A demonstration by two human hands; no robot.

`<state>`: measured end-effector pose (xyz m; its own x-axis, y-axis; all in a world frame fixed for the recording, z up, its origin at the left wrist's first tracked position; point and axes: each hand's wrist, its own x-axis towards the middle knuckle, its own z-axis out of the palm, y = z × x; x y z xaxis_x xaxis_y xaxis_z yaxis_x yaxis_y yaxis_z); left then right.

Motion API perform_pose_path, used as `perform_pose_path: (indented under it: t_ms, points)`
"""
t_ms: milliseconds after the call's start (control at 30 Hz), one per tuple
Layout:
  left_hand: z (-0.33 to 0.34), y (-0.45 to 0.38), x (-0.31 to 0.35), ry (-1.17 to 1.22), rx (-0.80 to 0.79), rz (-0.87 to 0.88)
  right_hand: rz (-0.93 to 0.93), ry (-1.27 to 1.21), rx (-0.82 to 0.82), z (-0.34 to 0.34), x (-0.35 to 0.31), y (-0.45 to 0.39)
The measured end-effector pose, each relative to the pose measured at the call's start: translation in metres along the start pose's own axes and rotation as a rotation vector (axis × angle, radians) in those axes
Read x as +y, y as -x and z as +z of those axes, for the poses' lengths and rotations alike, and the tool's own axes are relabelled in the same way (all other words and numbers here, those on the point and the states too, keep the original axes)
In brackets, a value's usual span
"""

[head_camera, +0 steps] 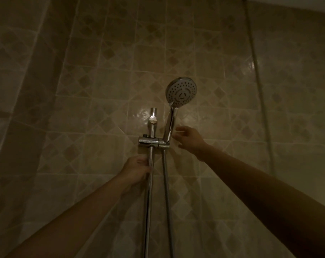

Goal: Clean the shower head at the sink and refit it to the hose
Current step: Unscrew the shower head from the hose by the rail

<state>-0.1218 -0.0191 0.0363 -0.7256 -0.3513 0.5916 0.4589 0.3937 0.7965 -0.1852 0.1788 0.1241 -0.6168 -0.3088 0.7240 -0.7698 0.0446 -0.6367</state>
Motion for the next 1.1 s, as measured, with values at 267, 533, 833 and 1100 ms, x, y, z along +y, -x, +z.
perform_pose_path:
  t_ms: [267,533,833,1100]
  points:
    - [-0.003,-0.014,0.001,0.076,0.029,-0.117,-0.159,-0.071,-0.04,0.025,0.011,-0.018]
    - [0.003,-0.009,0.005,0.047,0.066,-0.116,-0.228,-0.139,0.0,0.035,0.026,-0.031]
    - [0.002,-0.002,0.01,0.004,0.038,-0.105,-0.31,-0.264,-0.001,0.021,0.013,-0.034]
    - [0.003,-0.002,0.008,0.009,0.055,-0.085,-0.207,-0.481,0.078,0.003,0.015,-0.049]
